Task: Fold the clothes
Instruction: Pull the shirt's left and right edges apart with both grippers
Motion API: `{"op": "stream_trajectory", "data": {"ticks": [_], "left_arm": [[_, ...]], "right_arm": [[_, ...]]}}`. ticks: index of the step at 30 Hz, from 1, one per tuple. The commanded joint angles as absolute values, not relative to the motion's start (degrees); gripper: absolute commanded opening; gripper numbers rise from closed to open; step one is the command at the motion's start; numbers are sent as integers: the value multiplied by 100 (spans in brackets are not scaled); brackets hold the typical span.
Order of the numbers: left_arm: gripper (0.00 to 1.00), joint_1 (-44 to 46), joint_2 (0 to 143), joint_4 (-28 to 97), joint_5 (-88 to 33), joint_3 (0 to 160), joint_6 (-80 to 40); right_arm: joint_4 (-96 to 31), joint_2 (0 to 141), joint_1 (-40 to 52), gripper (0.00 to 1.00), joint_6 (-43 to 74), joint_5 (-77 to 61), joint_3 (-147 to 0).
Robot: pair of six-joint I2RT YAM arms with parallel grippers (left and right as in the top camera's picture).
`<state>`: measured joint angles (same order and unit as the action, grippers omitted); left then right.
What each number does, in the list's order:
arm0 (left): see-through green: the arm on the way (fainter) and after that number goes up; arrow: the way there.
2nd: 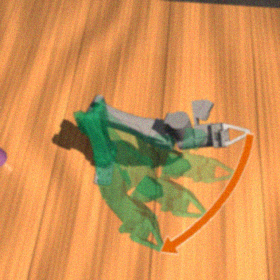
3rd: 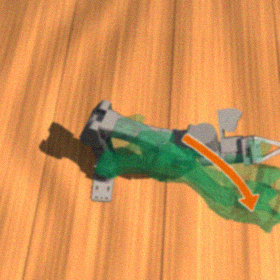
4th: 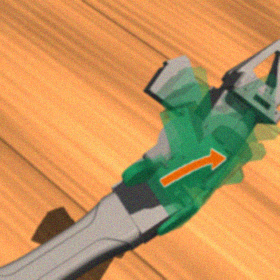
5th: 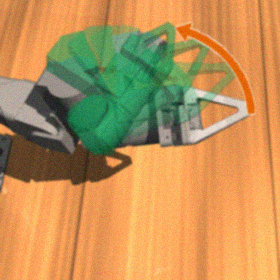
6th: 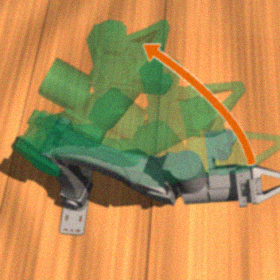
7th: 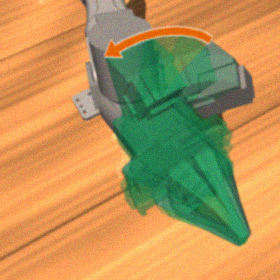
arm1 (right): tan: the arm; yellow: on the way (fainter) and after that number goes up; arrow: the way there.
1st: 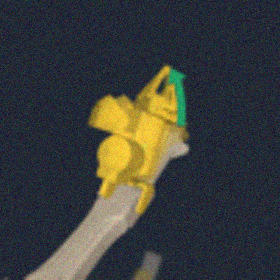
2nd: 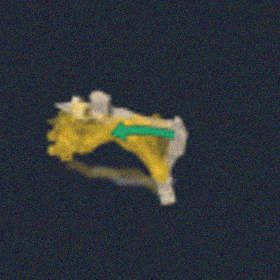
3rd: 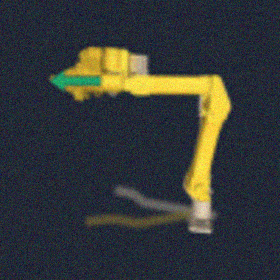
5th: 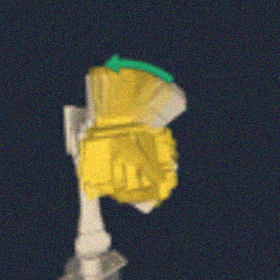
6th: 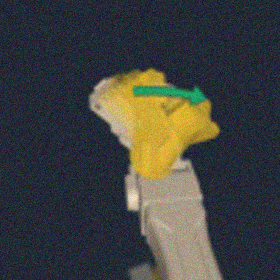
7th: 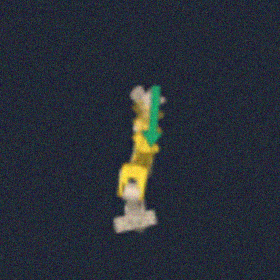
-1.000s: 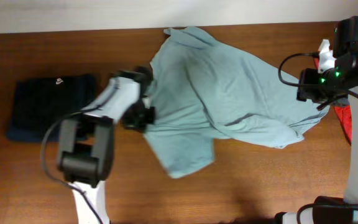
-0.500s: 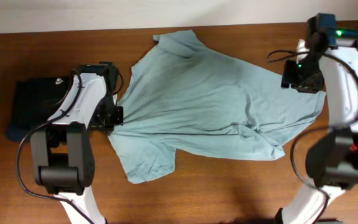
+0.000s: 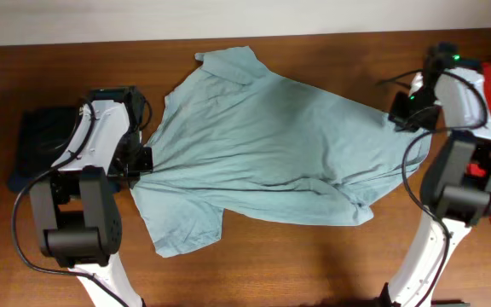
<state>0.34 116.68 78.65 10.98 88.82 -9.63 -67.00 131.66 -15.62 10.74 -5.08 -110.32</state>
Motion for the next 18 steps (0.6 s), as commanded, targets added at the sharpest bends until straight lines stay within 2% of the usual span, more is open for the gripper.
{"op": "stream_trajectory", "data": {"ticks": [1,6,12,18], "left_arm": [[0,19,11557,7839,1186,8941,-1133],[1,19,11557,7826,1186,8941,-1133],[1,21,11557,7767,1186,8941,-1133],[1,21,11557,7762,1186,8941,-1131]], "right_arm": [[-6613,13618,-1479,4,1236,-733,-11013],[-6233,14046,-1481,4,1278,-753,-11013],[-4263,14676,-1503,4,1433,-676,-11015],[-2858,14783,-1516,4,1918,-969,-11133]]}}
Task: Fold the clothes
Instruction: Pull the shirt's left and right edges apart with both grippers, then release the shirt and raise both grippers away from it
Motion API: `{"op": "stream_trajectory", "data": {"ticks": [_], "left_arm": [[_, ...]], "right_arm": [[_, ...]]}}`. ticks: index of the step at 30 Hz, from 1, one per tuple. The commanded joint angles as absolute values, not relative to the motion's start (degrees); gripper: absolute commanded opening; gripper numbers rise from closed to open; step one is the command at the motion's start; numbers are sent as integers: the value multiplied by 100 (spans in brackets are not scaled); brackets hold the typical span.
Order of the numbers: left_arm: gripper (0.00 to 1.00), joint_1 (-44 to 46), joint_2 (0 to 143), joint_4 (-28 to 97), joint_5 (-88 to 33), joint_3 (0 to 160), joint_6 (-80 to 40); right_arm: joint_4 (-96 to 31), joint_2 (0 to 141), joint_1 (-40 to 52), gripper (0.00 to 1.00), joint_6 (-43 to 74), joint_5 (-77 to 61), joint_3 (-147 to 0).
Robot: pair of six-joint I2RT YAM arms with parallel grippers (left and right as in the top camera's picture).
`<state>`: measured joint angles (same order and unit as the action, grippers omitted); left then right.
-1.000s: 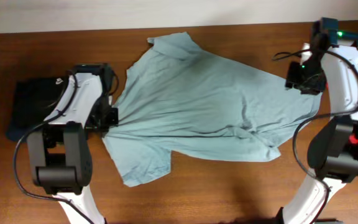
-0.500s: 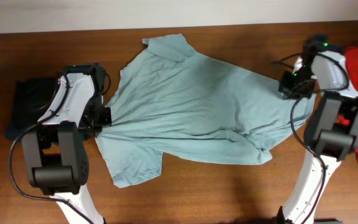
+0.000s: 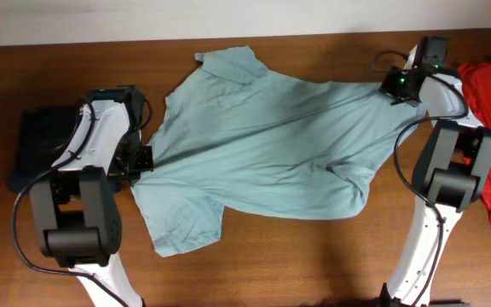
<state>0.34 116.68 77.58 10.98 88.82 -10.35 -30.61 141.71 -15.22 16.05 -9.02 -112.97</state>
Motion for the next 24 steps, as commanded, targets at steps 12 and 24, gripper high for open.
{"op": "stream_trajectory", "data": {"ticks": [12,24], "left_arm": [[1,21,11557,7682,1186,8943,-1129],[27,21,11273,7647,1184,9277,-1105]], "right_arm": [[-5518,14455,-1728,19,738,-2429,-14191],[-9461,13139,-1673,21,-123,-2300,-16971]]}}
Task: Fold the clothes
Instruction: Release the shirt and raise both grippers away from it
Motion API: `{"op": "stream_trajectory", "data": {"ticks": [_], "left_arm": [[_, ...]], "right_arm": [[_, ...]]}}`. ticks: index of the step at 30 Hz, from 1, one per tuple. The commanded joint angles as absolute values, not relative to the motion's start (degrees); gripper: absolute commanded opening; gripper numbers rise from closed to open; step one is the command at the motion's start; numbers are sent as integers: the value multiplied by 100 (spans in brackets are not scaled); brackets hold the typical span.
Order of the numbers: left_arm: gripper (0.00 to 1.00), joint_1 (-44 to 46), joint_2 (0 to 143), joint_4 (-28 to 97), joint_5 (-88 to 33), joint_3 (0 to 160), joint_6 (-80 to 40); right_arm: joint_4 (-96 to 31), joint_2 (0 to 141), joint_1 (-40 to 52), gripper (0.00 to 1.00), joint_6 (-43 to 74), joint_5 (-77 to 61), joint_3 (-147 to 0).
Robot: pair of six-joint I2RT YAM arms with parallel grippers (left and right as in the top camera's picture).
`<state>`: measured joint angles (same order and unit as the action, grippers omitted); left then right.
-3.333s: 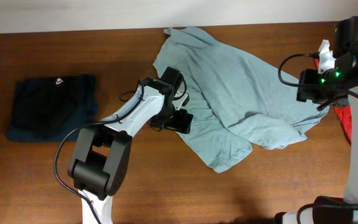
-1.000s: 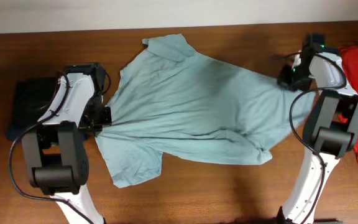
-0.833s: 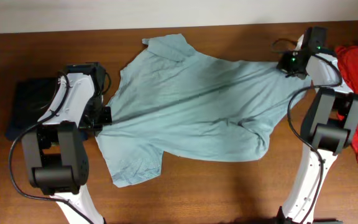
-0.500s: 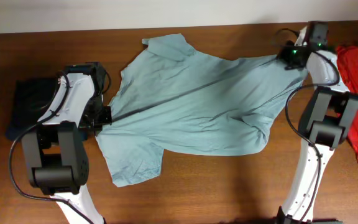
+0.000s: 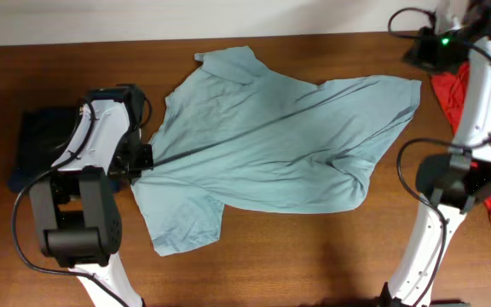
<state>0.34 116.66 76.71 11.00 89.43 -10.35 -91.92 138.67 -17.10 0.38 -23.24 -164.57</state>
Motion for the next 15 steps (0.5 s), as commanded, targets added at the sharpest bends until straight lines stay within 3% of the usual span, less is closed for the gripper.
{"op": "stream_trajectory", "data": {"ticks": [1,2,3,4,8,13,15], "left_arm": [[34,21,11163,7649,1181,9351,-1105],[44,21,11054,7653,1184,9417,-1103],[62,21,10916,7653,1184,9485,-1103],[68,21,10794,7651,1179,9546,-1076],[79,21,10195,7583,1179,9878,-1015],[80,21,9435,7524,926,10525,-377],[85,19,9170,7509,928,10659,-331]], "right_arm": [[-9679,12881,-1634,22,-89,-2198,-17150],[-9734,12661,-1594,24,-43,-2108,-17253],[-9734,12326,-1540,29,45,-2016,-17257],[-9734,12025,-1481,30,113,-1944,-17257],[-9734,10884,-1245,40,349,-1514,-17257],[-9734,9386,-943,45,499,-1426,-16739],[-9734,8748,-871,46,532,-1317,-16208]]}}
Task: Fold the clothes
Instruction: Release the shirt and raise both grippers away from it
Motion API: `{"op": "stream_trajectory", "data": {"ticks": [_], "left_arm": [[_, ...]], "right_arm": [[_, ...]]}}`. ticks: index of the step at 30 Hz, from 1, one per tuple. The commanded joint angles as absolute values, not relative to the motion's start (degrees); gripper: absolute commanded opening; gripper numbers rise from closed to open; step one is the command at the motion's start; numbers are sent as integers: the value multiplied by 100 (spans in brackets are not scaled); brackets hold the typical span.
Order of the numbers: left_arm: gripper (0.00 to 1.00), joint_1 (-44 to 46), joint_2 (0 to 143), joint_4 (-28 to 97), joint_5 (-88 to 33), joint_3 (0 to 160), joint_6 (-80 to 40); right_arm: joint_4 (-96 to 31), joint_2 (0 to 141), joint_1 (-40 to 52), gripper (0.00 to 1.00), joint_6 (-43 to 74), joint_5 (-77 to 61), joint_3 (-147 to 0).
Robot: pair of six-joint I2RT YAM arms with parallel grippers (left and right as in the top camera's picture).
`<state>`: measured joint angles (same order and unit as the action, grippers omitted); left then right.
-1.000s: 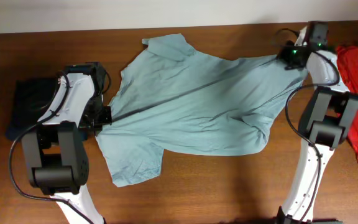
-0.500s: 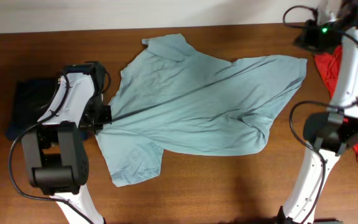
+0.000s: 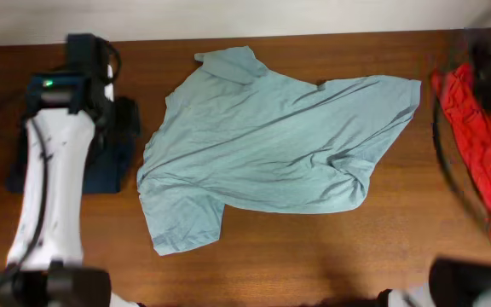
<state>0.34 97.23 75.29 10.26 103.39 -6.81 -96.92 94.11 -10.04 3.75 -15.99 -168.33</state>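
A light blue-green T-shirt point(image 3: 271, 149) lies spread and wrinkled on the wooden table point(image 3: 314, 256), collar toward the far left, one sleeve at the near left and one at the far right. My left arm stands raised at the far left. Its dark gripper end point(image 3: 116, 101) is above a navy cloth and apart from the shirt, and its fingers cannot be made out. My right arm is only a dark blur at the far right edge, off the shirt, with no fingers distinguishable.
A navy folded cloth point(image 3: 101, 166) lies at the left under my left arm. A red garment point(image 3: 484, 145) lies along the right edge. A pale wall borders the table's far edge.
My left gripper has let go of the shirt's left edge, and the arm is now raised over the navy cloth at the far left. The right arm has gone further right and blurs.
Both grippers first held opposite sides of the shirt, left at its left edge, right at the right sleeve. The right sleeve was then drawn to the far right and let go. Now the left edge is free too, and the shirt lies spread out.
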Motion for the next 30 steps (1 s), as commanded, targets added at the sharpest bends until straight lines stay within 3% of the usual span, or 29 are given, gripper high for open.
{"op": "stream_trajectory", "data": {"ticks": [1,2,6,10,12,15,19,24,30], "left_arm": [[87,19,8945,7448,926,10700,-333],[95,21,8781,7378,926,10700,-333],[99,21,8405,7196,921,10700,-336],[99,21,8368,7137,716,10698,-336],[99,21,8431,7140,556,10698,-336],[99,21,8464,7159,552,10696,-336],[99,21,8482,7161,513,10694,-338],[99,21,8482,7207,513,10694,-336],[99,21,8486,7264,515,10691,-336]], "right_arm": [[-9734,8291,-838,48,657,-1068,-15699],[-9734,7843,-825,49,731,-690,-15100],[-9675,6665,-825,61,1507,561,-12492],[-9043,6368,-825,69,1535,-211,-9745],[-8101,6626,-825,71,1332,-864,-7999],[-6989,7251,-825,71,1203,-1212,-6904],[-5363,9091,-825,71,840,-1420,-6512],[-5170,10204,-825,61,843,-1363,-6514],[-5607,10394,-816,58,982,-1057,-6512]]}}
